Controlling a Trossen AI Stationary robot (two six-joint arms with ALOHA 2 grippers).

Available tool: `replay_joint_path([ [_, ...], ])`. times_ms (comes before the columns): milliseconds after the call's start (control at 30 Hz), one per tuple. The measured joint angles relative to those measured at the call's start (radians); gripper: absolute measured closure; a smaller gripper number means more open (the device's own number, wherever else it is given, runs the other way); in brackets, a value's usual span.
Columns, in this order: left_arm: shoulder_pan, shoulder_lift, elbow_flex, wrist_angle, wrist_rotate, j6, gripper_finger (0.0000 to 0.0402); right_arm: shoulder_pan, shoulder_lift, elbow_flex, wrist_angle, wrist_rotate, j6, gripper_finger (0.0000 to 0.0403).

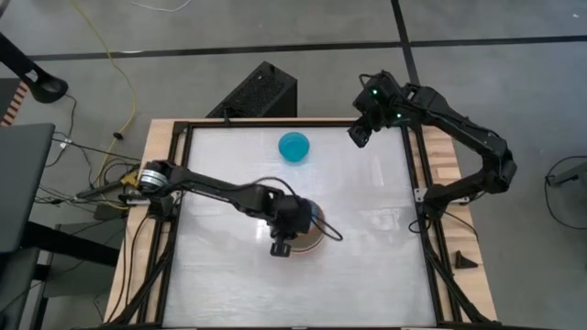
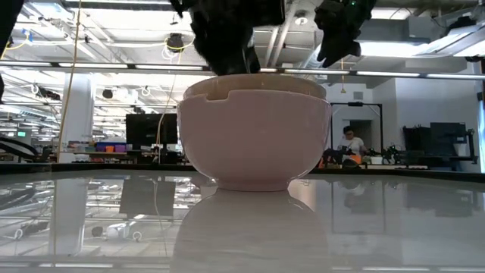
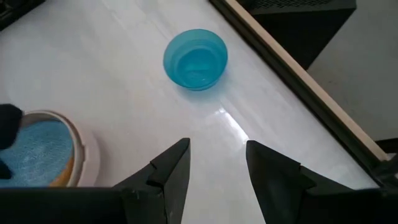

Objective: Nest bowls inside each other
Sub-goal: Stack the blue patterned bowl on top of the gray bowl, then stack the blue transparent bowl on top of the blue patterned bowl

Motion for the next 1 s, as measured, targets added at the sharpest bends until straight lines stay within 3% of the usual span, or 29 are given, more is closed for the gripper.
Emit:
replay_joint_path([
  [167,-0.033,0.034,0.005,-0.005,-0.071,-0.029,0.0395,-0.012,0.0,0.0,0.0,-0.009,-0.026,0.0211],
  [367,-0.033,0.035,0.005,-0.001,-0.083,-0.085,0.0365,-0.011,0.0,0.0,0.0,-0.01,-0.044,0.0211],
  [700,-0.001,0.034,0.004,0.046,0.096,-0.168,0.0267,-0.011,0.0,0.0,-0.001,-0.042,-0.046,0.0211],
  [1000,0.036,0.009,0.003,0.072,0.148,-0.19,0.0174,-0.011,0.0,0.0,-0.001,-0.059,-0.052,0.0211],
])
